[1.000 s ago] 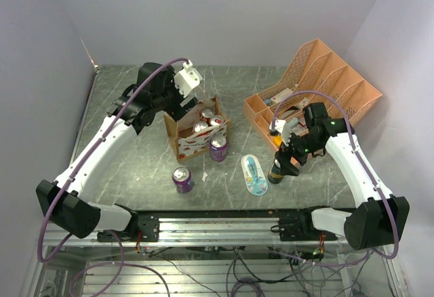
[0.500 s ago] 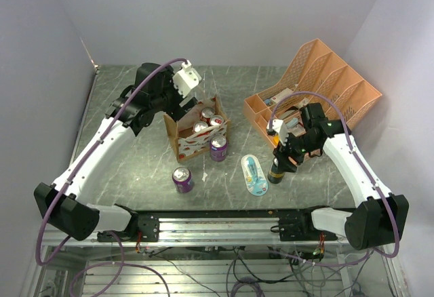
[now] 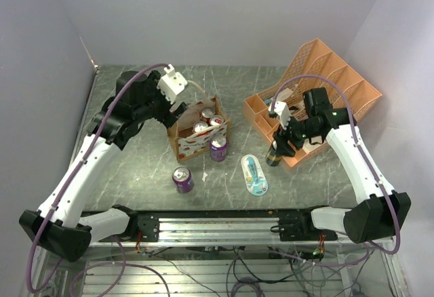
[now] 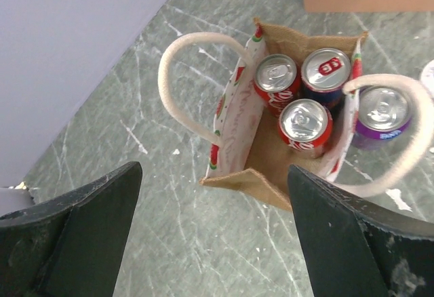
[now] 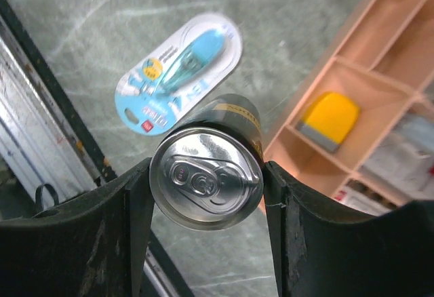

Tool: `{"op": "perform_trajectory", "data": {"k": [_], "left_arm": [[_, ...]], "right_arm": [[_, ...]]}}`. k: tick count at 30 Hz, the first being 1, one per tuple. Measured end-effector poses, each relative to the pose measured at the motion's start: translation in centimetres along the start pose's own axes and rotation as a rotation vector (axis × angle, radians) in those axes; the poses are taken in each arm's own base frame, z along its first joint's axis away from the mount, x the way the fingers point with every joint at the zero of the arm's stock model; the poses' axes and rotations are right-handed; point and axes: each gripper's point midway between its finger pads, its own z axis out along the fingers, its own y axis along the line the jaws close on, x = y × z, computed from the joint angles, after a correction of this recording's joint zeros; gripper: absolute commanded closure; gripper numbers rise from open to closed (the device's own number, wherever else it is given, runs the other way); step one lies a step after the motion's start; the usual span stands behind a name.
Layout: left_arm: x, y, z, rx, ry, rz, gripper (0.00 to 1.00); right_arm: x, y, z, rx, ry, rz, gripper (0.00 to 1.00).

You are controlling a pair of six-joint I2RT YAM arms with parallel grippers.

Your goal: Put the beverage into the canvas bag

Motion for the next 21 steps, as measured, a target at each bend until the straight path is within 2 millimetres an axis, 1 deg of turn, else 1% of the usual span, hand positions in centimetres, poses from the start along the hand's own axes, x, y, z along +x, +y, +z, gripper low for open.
{"op": "perform_trajectory", "data": {"k": [3, 6, 8, 10, 11, 13, 15, 19, 21], "left_arm": [[-0.4, -0.7, -1.0, 0.042, -0.044, -0.013, 0.03], [-0.5, -2.3, -1.8, 0.114, -0.079, -0.011, 0.04], [-0.2, -4.0, -2.2, 0.194, -0.092, 0.0, 0.06], [0.3, -6.2, -2.5, 0.309, -0.1, 0.015, 0.08], [0.6, -6.9, -2.5, 0.345, -0.102, 0.021, 0.08], [1.2, -8.5, -2.6, 0.427, -0.105, 0.023, 0.1], [1.7, -9.5, -2.5, 0.476, -0.101, 0.017, 0.13], [2.5, -10.3, -1.7, 0.532, -0.087, 0.007, 0.18], [2.9, -10.8, -1.1, 0.563, -0.076, -0.004, 0.22]], "right_arm": [[-2.9, -1.1, -1.7, 0.052, -0.072, -0.029, 1.0], [-6.4, -2.0, -3.5, 0.103, -0.171, -0.058, 1.0], [-8.4, -2.4, -4.5, 0.127, -0.233, -0.075, 1.0], [-10.6, -2.7, -5.5, 0.147, -0.305, -0.093, 1.0], [-11.6, -2.8, -6.0, 0.155, -0.339, -0.102, 1.0], [-13.6, -2.9, -6.9, 0.16, -0.4, -0.118, 1.0], [-15.6, -2.8, -7.7, 0.158, -0.457, -0.138, 1.0], [-20.1, -2.2, -8.8, 0.143, -0.572, -0.188, 1.0], [-21.8, -1.5, -8.6, 0.127, -0.605, -0.213, 1.0]]}}
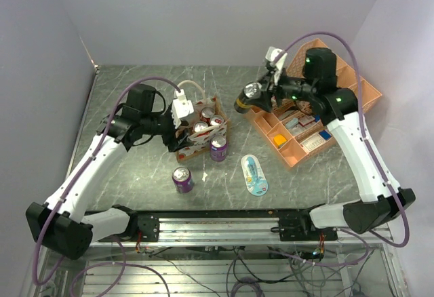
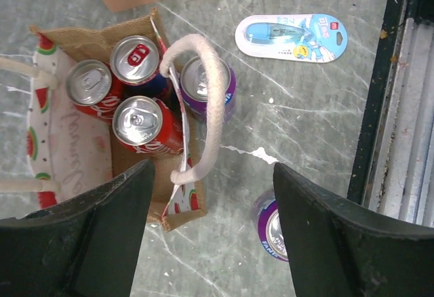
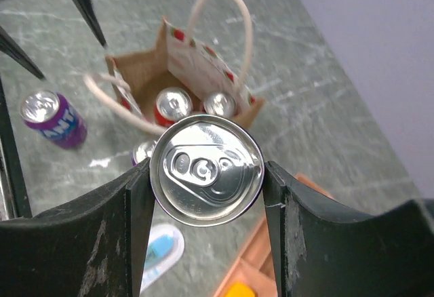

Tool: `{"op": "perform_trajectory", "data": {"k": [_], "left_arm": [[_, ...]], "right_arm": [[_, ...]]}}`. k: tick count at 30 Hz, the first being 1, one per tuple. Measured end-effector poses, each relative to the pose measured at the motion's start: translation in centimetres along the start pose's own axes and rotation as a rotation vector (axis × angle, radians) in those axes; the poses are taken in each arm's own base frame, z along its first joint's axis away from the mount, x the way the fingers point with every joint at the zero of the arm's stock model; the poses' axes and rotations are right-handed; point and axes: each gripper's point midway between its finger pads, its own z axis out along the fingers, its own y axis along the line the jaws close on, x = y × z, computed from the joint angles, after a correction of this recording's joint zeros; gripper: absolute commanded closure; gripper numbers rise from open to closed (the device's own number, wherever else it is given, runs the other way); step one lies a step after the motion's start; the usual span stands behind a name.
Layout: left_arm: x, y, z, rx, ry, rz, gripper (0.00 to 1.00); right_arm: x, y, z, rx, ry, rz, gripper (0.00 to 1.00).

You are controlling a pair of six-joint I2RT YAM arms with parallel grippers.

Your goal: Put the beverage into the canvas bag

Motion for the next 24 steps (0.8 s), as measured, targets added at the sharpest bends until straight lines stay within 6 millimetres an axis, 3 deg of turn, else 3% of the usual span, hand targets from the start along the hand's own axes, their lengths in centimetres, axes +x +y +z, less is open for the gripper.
{"op": "perform_trajectory", "data": {"k": [3, 6, 10, 16, 24], "left_arm": [[0.5, -0.2, 0.9, 0.043, 0.005, -0.025, 0.34], [0.9, -0.4, 1.8, 0.087, 0.009, -0.046, 0.43], [1.2, -1.0, 2.7, 0.148, 0.002, -0.042, 0.57], [1.6, -2.2, 3.2, 0.222, -0.001, 0.024, 0.9], [3.5, -4.0, 4.0, 0.293, 0.029, 0.132, 0.93]], "right_arm": [[-1.9, 1.4, 2.6, -0.057, -0.036, -0.024, 1.0], [-2.5, 2.5, 5.2, -0.114, -0.041, -0.023, 1.0], [-1.9, 2.8, 8.6, -0.154, -0.025, -0.002, 1.0], [-0.1, 3.5, 12.2, -0.206, 0.006, 0.067, 1.0], [-0.9, 3.8, 14.5, -0.251, -0.032, 0.13, 1.0]]}}
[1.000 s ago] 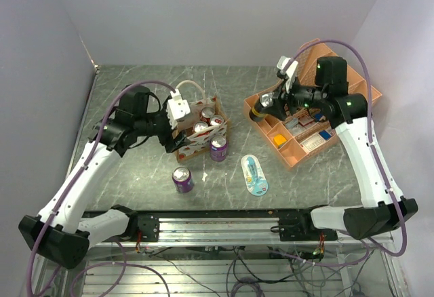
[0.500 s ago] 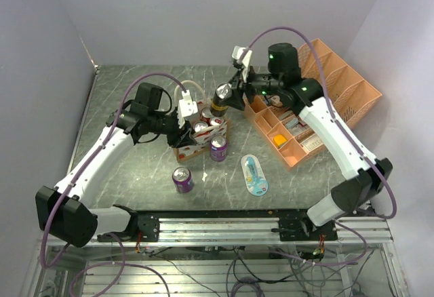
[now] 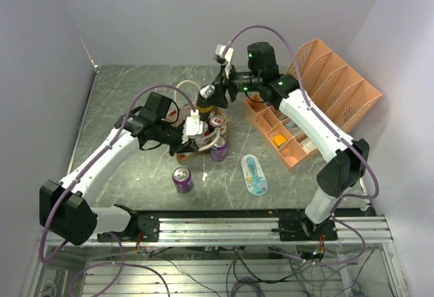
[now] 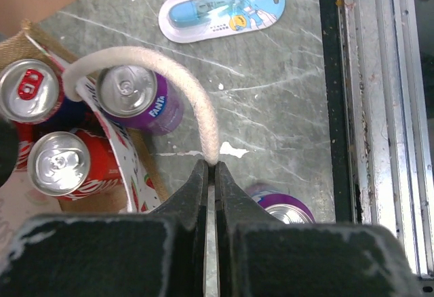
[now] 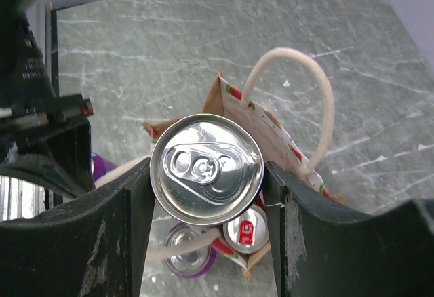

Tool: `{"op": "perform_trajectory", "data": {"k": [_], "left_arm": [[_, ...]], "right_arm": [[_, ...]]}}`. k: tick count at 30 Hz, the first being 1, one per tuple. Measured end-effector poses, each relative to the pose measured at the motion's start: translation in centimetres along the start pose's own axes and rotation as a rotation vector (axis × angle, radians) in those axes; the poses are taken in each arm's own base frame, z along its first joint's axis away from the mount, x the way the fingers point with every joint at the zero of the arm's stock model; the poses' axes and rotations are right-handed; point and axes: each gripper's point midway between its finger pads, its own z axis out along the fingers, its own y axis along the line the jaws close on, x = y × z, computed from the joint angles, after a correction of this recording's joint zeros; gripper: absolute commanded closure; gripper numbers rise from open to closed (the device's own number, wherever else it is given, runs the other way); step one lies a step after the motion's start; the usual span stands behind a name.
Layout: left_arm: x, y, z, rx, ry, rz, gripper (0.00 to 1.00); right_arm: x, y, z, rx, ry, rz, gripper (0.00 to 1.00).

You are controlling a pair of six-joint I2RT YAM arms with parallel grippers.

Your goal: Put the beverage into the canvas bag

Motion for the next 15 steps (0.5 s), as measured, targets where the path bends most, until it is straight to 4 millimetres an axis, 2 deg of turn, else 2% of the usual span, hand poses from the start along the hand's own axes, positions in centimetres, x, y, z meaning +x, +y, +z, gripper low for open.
{"op": "perform_trajectory", "data": {"k": [5, 15], "left_arm": [[0.8, -0.5, 0.4, 0.019, 0.021, 0.02, 0.93], [1.5, -0.9, 0.3, 0.011, 0.039, 0.043, 0.93]], "right_arm": [[-0.1, -0.1, 2.3, -0.042, -0.011, 0.018, 1.0], [2.6, 0.0, 7.7, -0.115, 0.042, 0.067, 1.0]]}}
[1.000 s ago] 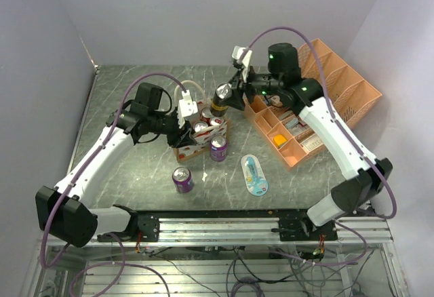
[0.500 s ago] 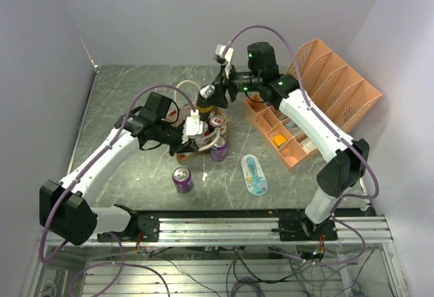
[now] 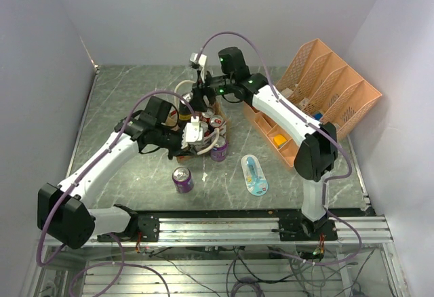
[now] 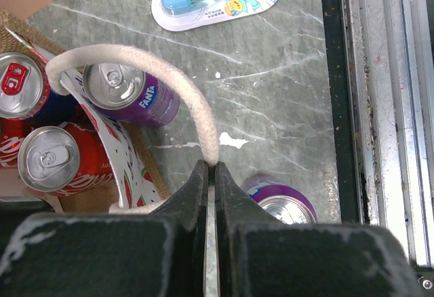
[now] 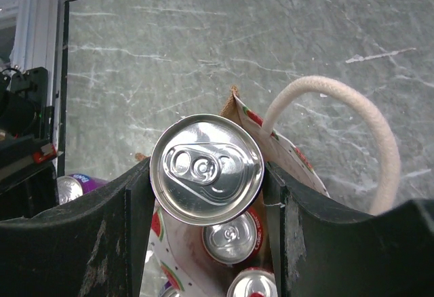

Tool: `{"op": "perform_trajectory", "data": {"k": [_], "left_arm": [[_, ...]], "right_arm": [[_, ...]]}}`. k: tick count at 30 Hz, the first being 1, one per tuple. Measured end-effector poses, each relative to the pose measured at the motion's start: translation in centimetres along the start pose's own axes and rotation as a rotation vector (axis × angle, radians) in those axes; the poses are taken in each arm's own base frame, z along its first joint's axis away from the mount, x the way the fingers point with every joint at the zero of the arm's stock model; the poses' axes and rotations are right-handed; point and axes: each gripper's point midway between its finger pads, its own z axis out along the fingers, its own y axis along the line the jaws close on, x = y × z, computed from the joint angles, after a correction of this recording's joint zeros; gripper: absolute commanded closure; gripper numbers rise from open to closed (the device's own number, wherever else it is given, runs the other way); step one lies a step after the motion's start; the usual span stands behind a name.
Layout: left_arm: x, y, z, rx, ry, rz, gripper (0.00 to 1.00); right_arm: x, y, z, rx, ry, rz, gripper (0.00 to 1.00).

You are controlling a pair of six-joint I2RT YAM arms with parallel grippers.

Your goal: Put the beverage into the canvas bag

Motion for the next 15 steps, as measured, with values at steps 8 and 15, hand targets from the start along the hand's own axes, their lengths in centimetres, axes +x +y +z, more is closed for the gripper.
{"op": "perform_trajectory", "data": {"k": [8, 15], "left_arm": [[-0.1, -0.1, -0.3, -0.015, 0.002, 0.015, 0.93], [-0.2, 0.0, -0.6, -0.027, 0.003, 0.024, 0.93]], "right_arm": [[0.9, -0.7, 1.4, 0.005, 0.021, -0.003, 1.0], [2.6, -2.4, 2.3, 0.059, 0.062, -0.001, 1.0]]}}
